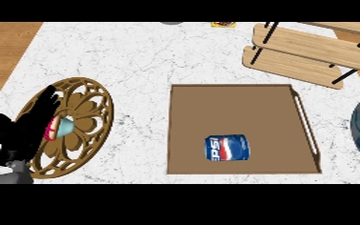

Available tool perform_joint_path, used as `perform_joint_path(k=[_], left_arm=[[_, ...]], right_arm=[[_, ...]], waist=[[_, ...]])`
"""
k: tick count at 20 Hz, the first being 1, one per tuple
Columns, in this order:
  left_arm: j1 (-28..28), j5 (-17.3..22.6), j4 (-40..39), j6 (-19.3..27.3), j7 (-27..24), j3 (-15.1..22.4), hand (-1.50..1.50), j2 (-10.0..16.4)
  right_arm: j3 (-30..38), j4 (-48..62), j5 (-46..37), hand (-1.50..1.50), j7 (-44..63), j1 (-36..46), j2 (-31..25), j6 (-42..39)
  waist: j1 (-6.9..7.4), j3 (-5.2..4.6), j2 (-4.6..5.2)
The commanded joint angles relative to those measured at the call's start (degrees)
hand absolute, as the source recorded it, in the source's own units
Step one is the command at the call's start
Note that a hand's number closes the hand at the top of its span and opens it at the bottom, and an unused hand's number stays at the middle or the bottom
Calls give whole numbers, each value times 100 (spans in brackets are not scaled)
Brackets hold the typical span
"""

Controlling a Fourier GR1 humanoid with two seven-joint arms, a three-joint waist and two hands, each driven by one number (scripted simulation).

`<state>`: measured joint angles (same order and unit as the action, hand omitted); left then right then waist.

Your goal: Pick the sweet potato from the tray and place it in the tiered shelf

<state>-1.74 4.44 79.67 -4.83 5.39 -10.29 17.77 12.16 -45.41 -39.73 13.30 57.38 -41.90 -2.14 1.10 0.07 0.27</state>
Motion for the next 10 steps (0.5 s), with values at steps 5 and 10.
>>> perform_joint_path(k=[5,10], left_arm=[[192,-128,16,68,-167,80,0,-227],[267,-3,373,-41,215,-41,0,-43]], right_arm=[[622,476,588,-150,-225,384,89,35],[1152,401,1274,-150,-198,282,84,-264]], waist=[[-34,-6,-21],[-73,-3,-45]])
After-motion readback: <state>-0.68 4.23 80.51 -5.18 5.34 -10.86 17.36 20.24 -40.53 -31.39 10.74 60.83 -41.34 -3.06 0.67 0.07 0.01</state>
